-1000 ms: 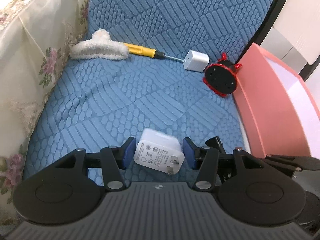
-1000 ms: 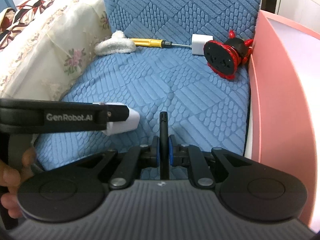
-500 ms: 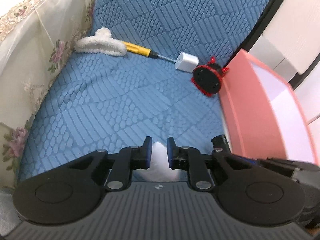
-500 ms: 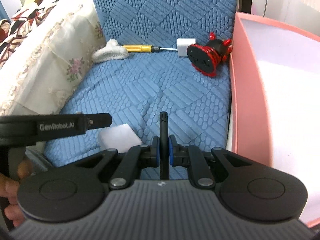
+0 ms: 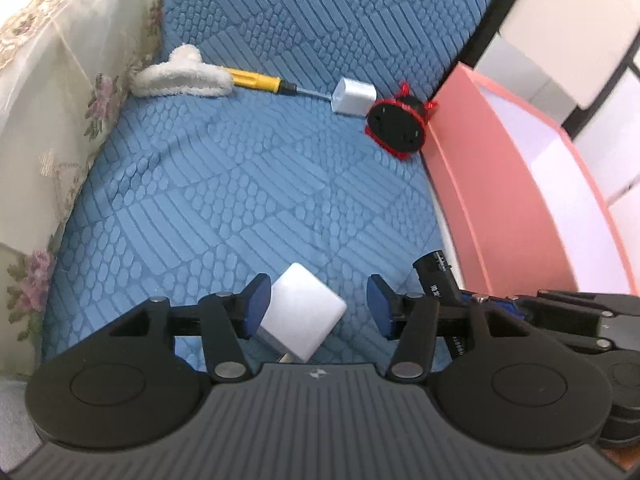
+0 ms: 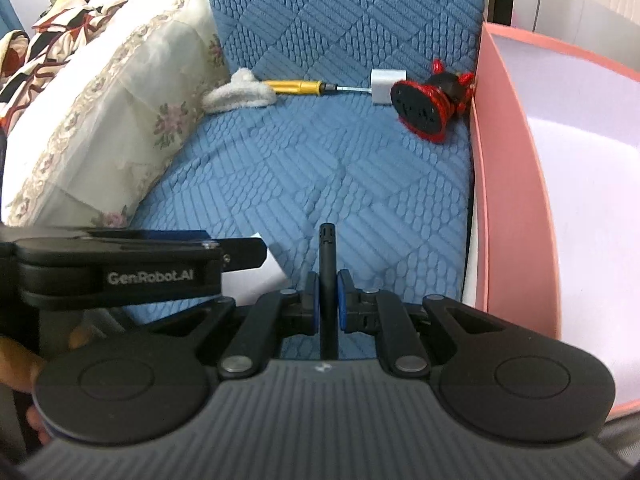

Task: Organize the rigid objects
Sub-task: 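Lift the white plug with the left tool and adjust its grip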

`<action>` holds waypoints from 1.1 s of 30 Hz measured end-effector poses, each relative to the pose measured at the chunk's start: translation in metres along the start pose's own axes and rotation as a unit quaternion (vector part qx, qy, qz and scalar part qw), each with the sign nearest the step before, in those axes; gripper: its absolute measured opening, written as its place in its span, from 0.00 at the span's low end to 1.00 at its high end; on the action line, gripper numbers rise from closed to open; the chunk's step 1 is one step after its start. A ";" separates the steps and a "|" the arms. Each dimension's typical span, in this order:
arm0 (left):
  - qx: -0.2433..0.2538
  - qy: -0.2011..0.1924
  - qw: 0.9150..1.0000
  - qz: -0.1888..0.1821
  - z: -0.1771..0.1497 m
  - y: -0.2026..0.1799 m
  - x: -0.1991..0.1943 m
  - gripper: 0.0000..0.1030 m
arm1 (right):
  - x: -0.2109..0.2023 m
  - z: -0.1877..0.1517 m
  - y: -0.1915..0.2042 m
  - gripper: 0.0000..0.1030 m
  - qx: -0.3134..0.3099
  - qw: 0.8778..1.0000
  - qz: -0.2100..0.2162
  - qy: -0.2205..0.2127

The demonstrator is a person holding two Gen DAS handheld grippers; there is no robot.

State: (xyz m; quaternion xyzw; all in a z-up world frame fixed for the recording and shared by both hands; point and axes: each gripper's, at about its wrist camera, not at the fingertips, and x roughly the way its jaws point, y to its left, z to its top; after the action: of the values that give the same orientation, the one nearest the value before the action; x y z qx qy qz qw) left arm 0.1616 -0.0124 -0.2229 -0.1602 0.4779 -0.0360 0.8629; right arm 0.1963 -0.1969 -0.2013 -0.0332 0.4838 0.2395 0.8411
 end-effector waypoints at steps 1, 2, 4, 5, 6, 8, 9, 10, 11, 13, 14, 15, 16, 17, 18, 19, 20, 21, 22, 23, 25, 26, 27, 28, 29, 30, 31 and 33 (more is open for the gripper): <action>0.009 0.005 1.000 0.000 0.000 0.000 0.003 0.58 | 0.001 -0.002 0.000 0.12 0.001 1.000 -0.001 0.002; 0.021 0.010 1.000 0.001 -0.001 -0.001 0.006 0.58 | 0.001 -0.004 0.001 0.12 0.003 1.000 -0.003 0.003; 0.053 0.021 0.998 -0.001 -0.004 -0.004 0.012 0.58 | 0.002 -0.007 0.001 0.12 0.005 1.000 -0.006 0.007; 0.074 0.024 0.997 0.002 -0.006 -0.007 0.015 0.58 | 0.002 -0.008 0.001 0.12 0.005 1.000 -0.007 0.009; 0.091 0.017 0.996 0.012 -0.008 -0.010 0.016 0.58 | 0.002 -0.010 0.001 0.12 0.004 1.000 -0.008 0.011; 0.116 0.018 0.993 0.031 -0.010 -0.012 0.021 0.58 | 0.001 -0.012 0.002 0.12 0.003 1.000 -0.010 0.013; 0.125 0.021 0.991 0.036 -0.011 -0.012 0.024 0.58 | 0.001 -0.012 0.002 0.12 0.003 1.000 -0.011 0.015; 0.137 0.022 0.990 0.037 -0.013 -0.013 0.026 0.59 | 0.001 -0.013 0.002 0.12 0.003 1.000 -0.013 0.016; 0.142 0.019 0.989 0.034 -0.014 -0.012 0.027 0.59 | 0.001 -0.014 0.002 0.12 0.003 1.000 -0.015 0.018; 0.139 0.020 0.990 0.032 -0.014 -0.010 0.029 0.60 | 0.001 -0.014 0.001 0.12 0.003 1.000 -0.018 0.019; 0.137 0.021 0.990 0.031 -0.013 -0.010 0.030 0.60 | 0.001 -0.014 0.001 0.12 0.004 1.000 -0.019 0.020; 0.137 0.020 0.990 0.029 -0.014 -0.009 0.031 0.60 | 0.001 -0.014 0.001 0.12 0.004 1.000 -0.020 0.020; 0.143 0.021 0.989 0.029 -0.015 -0.010 0.032 0.61 | 0.001 -0.014 0.001 0.12 0.004 1.000 -0.021 0.022; 0.149 0.023 0.988 0.032 -0.015 -0.011 0.033 0.61 | 0.001 -0.013 0.001 0.12 0.005 0.999 -0.022 0.023; 0.152 0.027 0.987 0.035 -0.016 -0.012 0.034 0.61 | 0.000 -0.013 0.001 0.12 0.005 0.999 -0.023 0.022; 0.155 0.034 0.987 0.038 -0.016 -0.013 0.036 0.61 | 0.000 -0.013 0.001 0.12 0.005 0.999 -0.024 0.022; 0.157 0.037 0.986 0.040 -0.017 -0.013 0.038 0.61 | 0.000 -0.012 0.001 0.12 0.005 0.999 -0.025 0.022; 0.155 0.040 0.986 0.041 -0.018 -0.012 0.040 0.61 | -0.001 -0.012 0.002 0.12 0.004 0.999 -0.025 0.021; 0.150 0.043 0.987 0.041 -0.018 -0.011 0.042 0.61 | -0.001 -0.011 0.002 0.12 0.003 0.999 -0.026 0.021; 0.143 0.041 0.988 0.038 -0.018 -0.009 0.043 0.61 | -0.001 -0.011 0.002 0.12 0.003 0.999 -0.027 0.022; 0.125 0.035 0.991 0.035 -0.018 -0.005 0.043 0.61 | -0.001 -0.012 0.002 0.12 0.003 0.999 -0.029 0.023; 0.118 0.032 0.992 0.036 -0.018 -0.005 0.043 0.60 | -0.001 -0.011 0.002 0.12 0.003 0.999 -0.029 0.023; 0.116 0.030 0.992 0.037 -0.018 -0.005 0.042 0.60 | -0.002 -0.012 0.002 0.12 0.004 0.999 -0.029 0.024; 0.113 0.030 0.992 0.039 -0.019 -0.006 0.042 0.60 | -0.002 -0.011 0.002 0.12 0.006 0.999 -0.027 0.025; 0.106 0.030 0.993 0.040 -0.020 -0.006 0.040 0.60 | -0.003 -0.010 0.001 0.12 0.009 0.999 -0.024 0.025; 0.096 0.030 0.994 0.039 -0.020 -0.005 0.039 0.60 | -0.005 -0.009 0.001 0.12 0.011 0.999 -0.023 0.024; 0.081 0.029 0.996 0.034 -0.021 -0.004 0.036 0.60 | -0.007 -0.008 0.001 0.12 0.010 0.999 -0.023 0.022; 0.055 0.025 0.998 0.022 -0.020 -0.002 0.029 0.59 | -0.014 -0.003 0.001 0.12 0.009 1.000 -0.022 0.015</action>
State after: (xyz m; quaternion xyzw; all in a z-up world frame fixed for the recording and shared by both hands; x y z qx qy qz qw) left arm 0.1604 -0.0253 -0.2556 -0.1008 0.4997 -0.0470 0.8590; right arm 0.1873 -0.2021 -0.1914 -0.0394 0.4974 0.2161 0.8393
